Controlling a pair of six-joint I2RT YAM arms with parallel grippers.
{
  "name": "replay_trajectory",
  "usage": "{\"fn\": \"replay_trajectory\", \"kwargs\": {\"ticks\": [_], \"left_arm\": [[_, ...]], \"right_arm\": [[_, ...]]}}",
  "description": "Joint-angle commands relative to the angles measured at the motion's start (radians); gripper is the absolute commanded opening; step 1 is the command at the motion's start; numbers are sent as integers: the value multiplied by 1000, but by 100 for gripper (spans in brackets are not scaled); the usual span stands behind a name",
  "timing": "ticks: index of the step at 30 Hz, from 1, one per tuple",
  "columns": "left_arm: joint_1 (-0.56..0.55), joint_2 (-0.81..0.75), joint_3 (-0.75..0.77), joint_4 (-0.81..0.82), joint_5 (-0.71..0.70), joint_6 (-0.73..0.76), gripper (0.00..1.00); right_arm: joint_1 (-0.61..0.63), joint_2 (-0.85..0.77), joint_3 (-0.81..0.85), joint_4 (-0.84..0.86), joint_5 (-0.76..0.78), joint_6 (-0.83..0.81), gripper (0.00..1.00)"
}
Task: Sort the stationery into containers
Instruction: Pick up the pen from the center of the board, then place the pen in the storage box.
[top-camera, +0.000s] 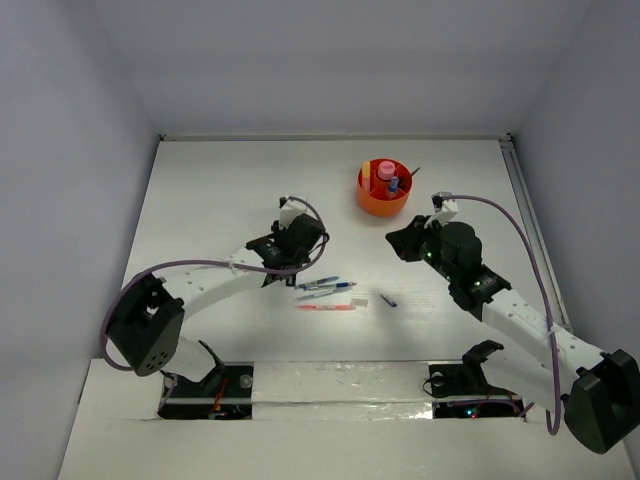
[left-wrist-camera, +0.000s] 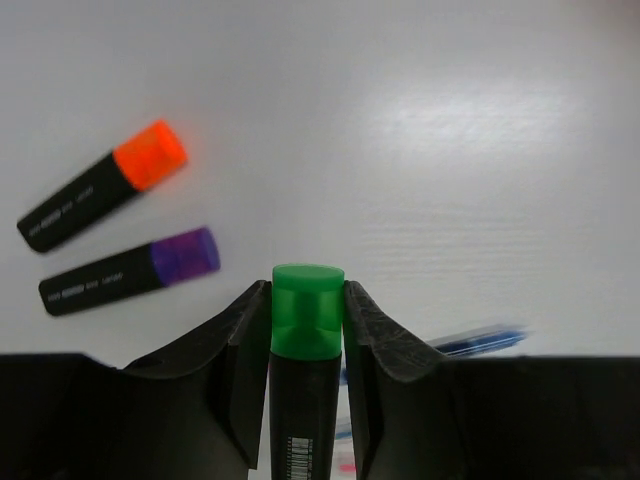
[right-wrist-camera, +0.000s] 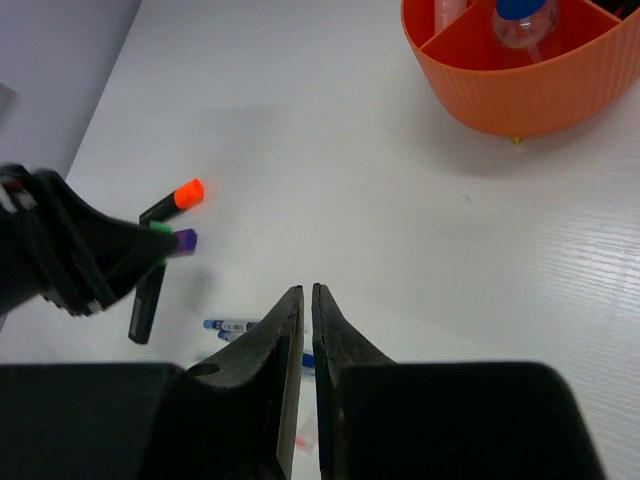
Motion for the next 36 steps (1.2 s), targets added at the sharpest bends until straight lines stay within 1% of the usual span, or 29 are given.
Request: {"fn": "replay_trajectory", "kwargs": {"ticks": [1,3,4,5,7,8,10,11,13,14,16,17,20,21,24,26,30,36], "left_arm": [[1,-53,124,74,-25,48,0],[1,-15,204,170,8,65,0],[1,5,236,230,13,74,0],[1,51,291,278,16,85,0],[12,105,350,347,21,110,0],[12,161,408,411,21,117,0],[24,226,474,483,2,134,0],[24,289,535,506,-1,139,0],[51,353,607,548,13,142,0],[52,384,684,554,15,145,0],[77,479,765,556,22,142,0],[78,540,840,557,24,140,0],[97,619,937,559,18,148,0],[98,665,994,559,4,162,0],[98,735,1068,573,-28,186,0],[98,759,1085,600,-42,190,0],[98,806,1097,634,-74,183,0],[88,848,1108,668,-77,168,0]], "right_arm": [[10,-10,35,30,15,-10,14],[10,-25,26,36,28,-9,14],[10,-32,23,36,61,-6,14],[10,-38,20,36,66,-6,14],[10,-58,15,33,72,-3,14],[10,-64,13,32,78,-1,14],[10,-76,10,32,81,3,14],[10,-79,9,33,81,5,14],[10,-82,6,36,84,6,14],[10,-82,6,35,86,6,14],[10,-78,6,36,84,6,14],[10,-76,4,36,84,8,14],[10,-76,4,38,84,8,14],[10,-76,6,38,83,8,14],[10,-75,9,36,72,6,14],[10,-75,9,38,66,8,14],[10,-78,9,39,63,11,14],[10,-78,4,44,60,13,14]]}}
